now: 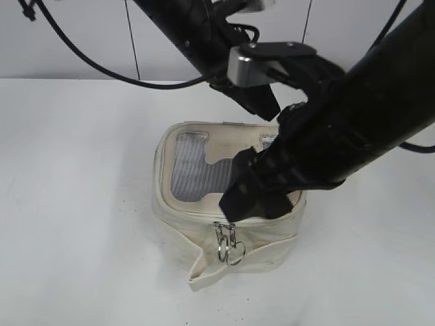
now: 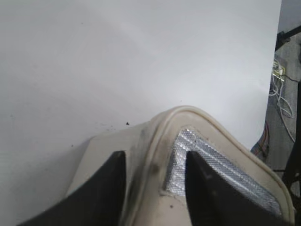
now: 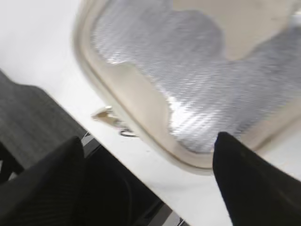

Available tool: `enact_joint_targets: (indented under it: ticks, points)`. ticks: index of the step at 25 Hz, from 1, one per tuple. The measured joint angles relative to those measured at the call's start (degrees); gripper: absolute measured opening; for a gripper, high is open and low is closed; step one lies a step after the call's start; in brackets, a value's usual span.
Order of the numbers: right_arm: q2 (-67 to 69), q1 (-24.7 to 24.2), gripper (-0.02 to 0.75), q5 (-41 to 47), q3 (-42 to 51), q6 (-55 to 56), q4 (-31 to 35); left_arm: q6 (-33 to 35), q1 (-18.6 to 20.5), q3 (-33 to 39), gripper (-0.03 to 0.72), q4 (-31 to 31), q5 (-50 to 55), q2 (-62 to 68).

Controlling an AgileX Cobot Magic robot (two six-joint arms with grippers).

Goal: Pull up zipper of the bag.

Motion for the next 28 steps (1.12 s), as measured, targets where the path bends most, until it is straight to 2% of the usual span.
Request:
enact_joint_targets:
  ticks: [3,8,15,18,23,28]
  points:
    - [-1.7,-2.73,0.661,-0.14,-0.13,5.45,-6.28,-2.41,0.52,0.0,0.389,2.48,-1.81,-3.31]
    - [-2.07,-12.37,0.639,-0.14,-1.05,7.63,-11.1,-12.85,2.82,0.0,0.393,13.95,-3.4,-7.82]
    - [-2.09,-29.9,0.603,-0.18,-2.2,7.81,-14.09,-26.76,10.26,0.0,0.396,27.24,0.71,-11.93]
    - [-2.09,-35.32,0.594,0.27,-2.2,7.85,-14.63,-33.74,14.39,0.0,0.389,32.42,1.0,-14.41]
    - [-3.01,-38.71,0.59,4.4,-2.2,8.18,-17.34,-39.35,20.4,2.17,0.371,38.49,0.99,-22.0]
    - [-9.32,-38.76,0.589,8.6,-1.7,9.04,-21.64,-41.45,23.22,12.54,0.369,39.74,1.05,-34.72]
